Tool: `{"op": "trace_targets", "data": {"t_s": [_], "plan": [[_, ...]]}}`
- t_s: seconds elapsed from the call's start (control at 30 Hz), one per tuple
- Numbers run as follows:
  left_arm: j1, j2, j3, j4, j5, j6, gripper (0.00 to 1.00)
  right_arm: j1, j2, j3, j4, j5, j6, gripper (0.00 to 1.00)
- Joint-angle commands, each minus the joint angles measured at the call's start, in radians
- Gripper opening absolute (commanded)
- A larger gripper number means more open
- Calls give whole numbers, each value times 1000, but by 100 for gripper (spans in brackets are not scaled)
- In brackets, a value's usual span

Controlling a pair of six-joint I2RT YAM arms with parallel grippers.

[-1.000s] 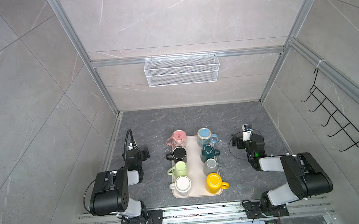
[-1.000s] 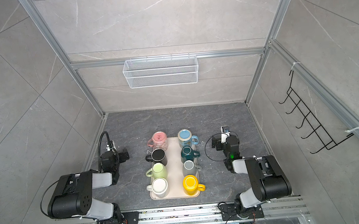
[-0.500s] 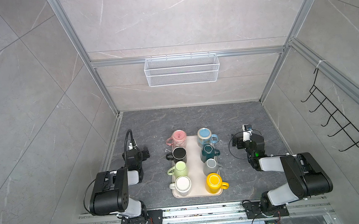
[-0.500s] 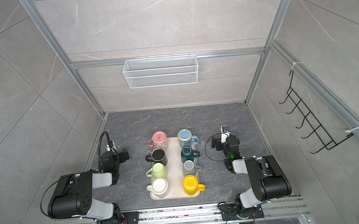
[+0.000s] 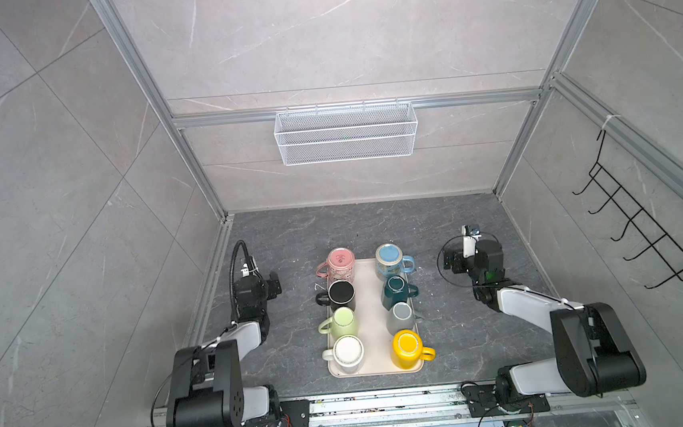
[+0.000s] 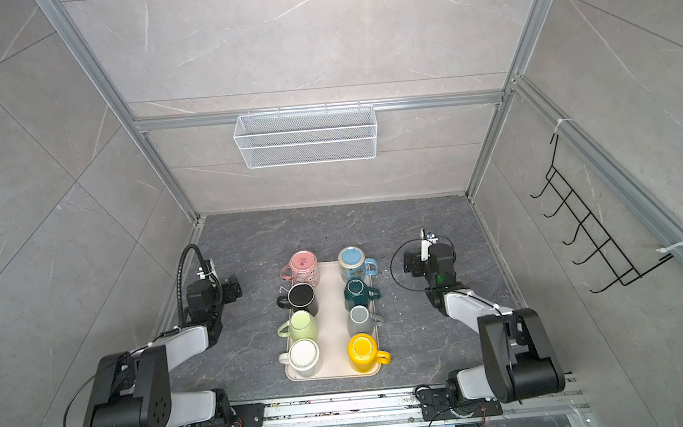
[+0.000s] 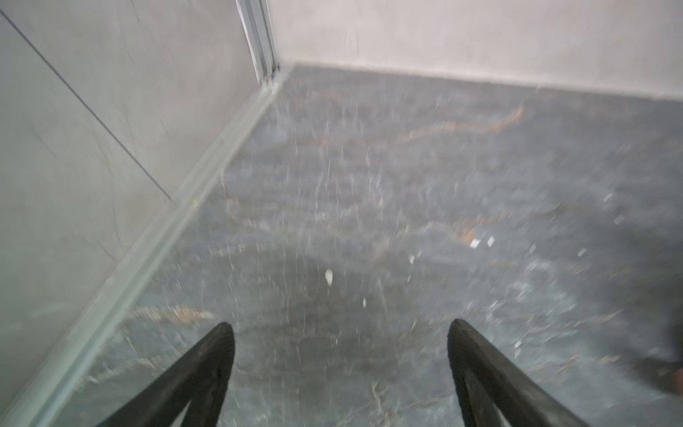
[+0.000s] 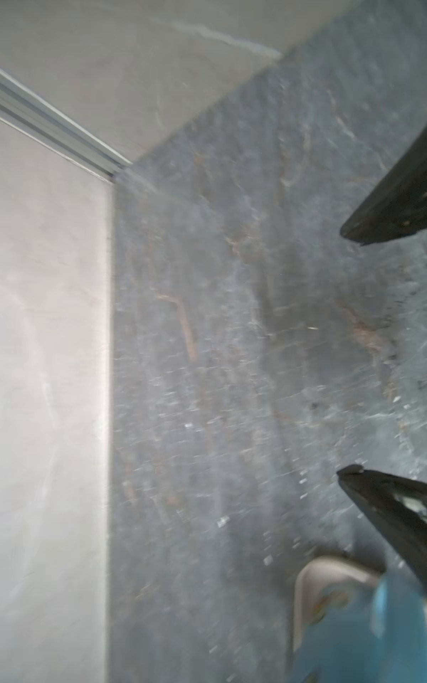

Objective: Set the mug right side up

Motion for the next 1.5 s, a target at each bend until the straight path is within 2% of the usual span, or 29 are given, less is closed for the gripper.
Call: {"op": "trace_targets", "data": {"t_s": [0.0,0.1,0.2,0.3,0.43,0.57,0.83,0.93,1.1,1.47], "plan": [[-6,-125,48,-131,22,-74,91,19,-81,141,-331,10,77,95],[-10,-205,93,-242,62,-139,91,43,-101,277,-540,-7,155,92],[-12,-250,153,-367,115,-236,91,76,-106,399,-722,-40,288,90],[-13,-270,196,-463,167,-337,91,98,-121,444,-774,-143,478,84],[-14,-289,222,-536,178,-468,91,104,-123,416,-743,-252,794,69],[-15,-302,237,-580,167,-565,90,111,-136,320,-611,-305,1089,60],[-14,-321,255,-630,161,-647,90,119,-129,136,-351,-345,1519,60],[-14,-341,252,-642,147,-662,90,128,-117,98,-295,-338,1623,59],[-14,-369,248,-667,119,-670,90,165,-78,75,-232,-329,1727,58],[-14,-389,241,-680,113,-687,90,230,44,24,-52,-286,1894,54]]}}
